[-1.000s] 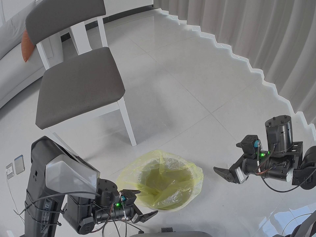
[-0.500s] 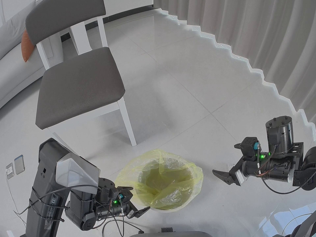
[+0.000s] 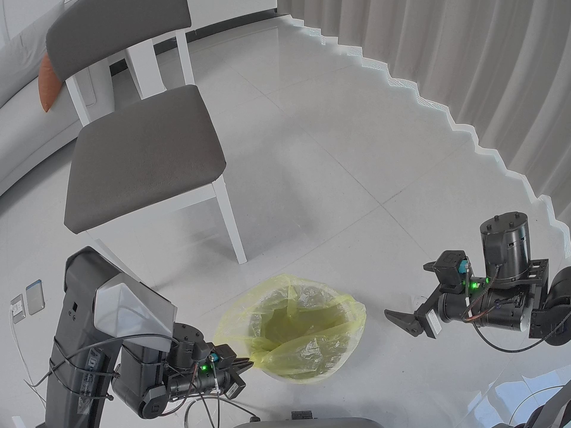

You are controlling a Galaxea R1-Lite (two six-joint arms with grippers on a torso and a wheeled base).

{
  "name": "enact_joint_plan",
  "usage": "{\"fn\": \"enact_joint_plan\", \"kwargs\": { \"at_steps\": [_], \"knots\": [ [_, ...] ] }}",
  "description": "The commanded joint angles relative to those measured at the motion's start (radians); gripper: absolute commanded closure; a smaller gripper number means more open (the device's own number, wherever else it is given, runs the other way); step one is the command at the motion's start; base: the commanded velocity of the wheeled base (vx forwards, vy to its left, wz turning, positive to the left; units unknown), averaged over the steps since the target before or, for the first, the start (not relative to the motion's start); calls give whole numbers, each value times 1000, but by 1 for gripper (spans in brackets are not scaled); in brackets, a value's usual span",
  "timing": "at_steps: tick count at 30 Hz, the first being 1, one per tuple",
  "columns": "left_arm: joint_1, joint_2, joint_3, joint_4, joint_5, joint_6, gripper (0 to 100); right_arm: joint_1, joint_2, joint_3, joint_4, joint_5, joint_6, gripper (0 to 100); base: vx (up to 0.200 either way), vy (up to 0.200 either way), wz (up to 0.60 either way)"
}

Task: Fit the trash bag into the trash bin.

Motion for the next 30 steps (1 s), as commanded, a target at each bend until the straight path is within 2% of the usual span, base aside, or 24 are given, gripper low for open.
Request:
{"fn": "enact_joint_plan", "kwargs": {
  "at_steps": [1,6,12,22,30],
  "knots": [
    [-6,-49,60,-17,-22,-2,100,2,-1,5,1,0,-1,0,0,0,0],
    [-10,-93,121,-17,-47,-2,100,7,-7,8,5,-2,-6,0,0,0,0],
    [-20,-75,119,-17,-45,-2,100,18,-4,8,10,-2,-9,0,0,0,0],
    [-27,71,0,-17,-40,0,100,8,19,40,14,1,-7,0,0,0,0],
    [-43,80,-65,-2,-36,-37,100,-10,85,20,8,30,-9,0,0,0,0]
  ]
}}
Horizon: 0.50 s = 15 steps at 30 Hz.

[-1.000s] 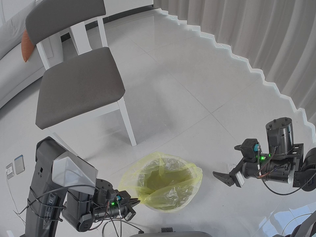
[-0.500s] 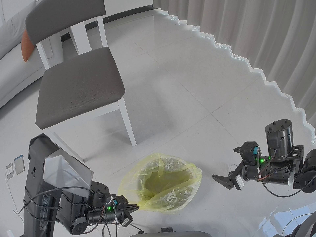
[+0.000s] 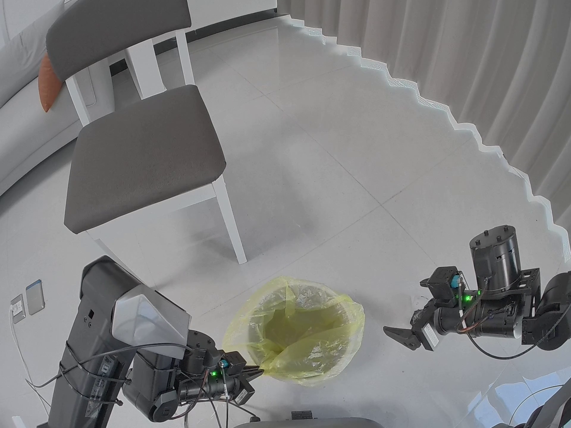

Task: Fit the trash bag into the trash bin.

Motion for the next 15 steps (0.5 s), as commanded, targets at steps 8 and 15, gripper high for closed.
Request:
{"fn": "enact_joint_plan", "kwargs": {
  "at_steps": [8,15],
  "knots": [
    [-5,19,-11,0,0,-8,100,-20,140,-42,-11,10,0,0,0,0,0],
    [-5,-7,46,-18,-2,-9,0,-24,183,-80,-11,19,0,0,0,0,0]
  ]
}}
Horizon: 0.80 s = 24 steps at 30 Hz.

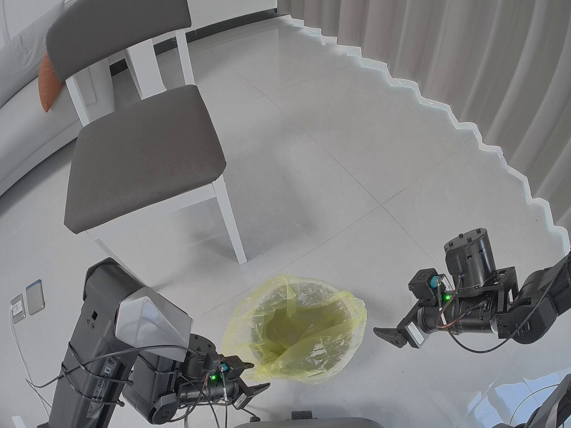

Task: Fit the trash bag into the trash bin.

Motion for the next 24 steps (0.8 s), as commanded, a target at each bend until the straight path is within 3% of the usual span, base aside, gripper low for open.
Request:
{"fn": "enact_joint_plan", "kwargs": {
  "at_steps": [1,8,16,24],
  "knots": [
    [4,-30,47,-18,-1,-3,0,1,45,-26,1,1,0,0,0,0,0],
    [7,-106,131,-18,-4,-21,0,47,95,-103,10,1,3,0,0,0,0],
    [4,-189,234,-18,-4,-70,0,161,356,-299,1,1,18,0,0,0,0],
    [14,-329,312,-18,-4,-123,0,199,552,-506,22,1,7,0,0,0,0]
  ]
}}
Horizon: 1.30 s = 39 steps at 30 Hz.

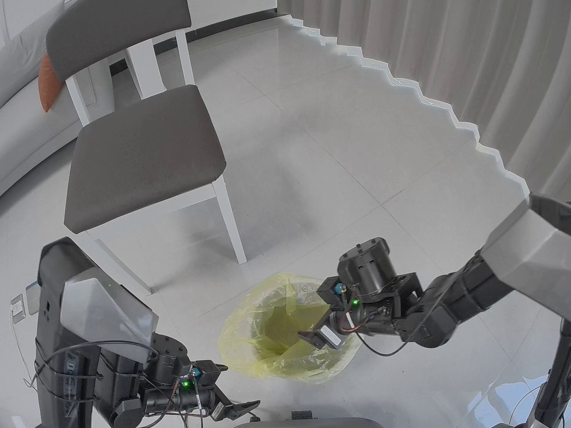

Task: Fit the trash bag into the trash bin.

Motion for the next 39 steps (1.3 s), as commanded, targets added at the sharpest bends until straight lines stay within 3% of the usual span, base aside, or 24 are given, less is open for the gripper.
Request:
{"fn": "enact_joint_plan", "kwargs": {
  "at_steps": [1,7,21,25,33,39],
  "knots": [
    [9,-141,63,-18,0,-35,0,34,193,-154,20,0,-6,0,0,0,0],
    [30,-223,65,-18,0,-69,0,35,279,-288,108,0,-9,0,0,0,0],
    [44,-252,65,-18,0,-78,0,35,366,-340,123,-2,-48,0,0,0,0],
    [44,-259,65,-18,0,-84,0,31,357,-315,148,-2,-65,0,0,0,0],
    [46,-255,65,-18,0,-99,0,58,221,-55,146,-16,-71,0,0,0,0],
    [52,-216,46,-18,0,-113,0,80,199,1,131,-34,-65,0,0,0,0]
  ]
}}
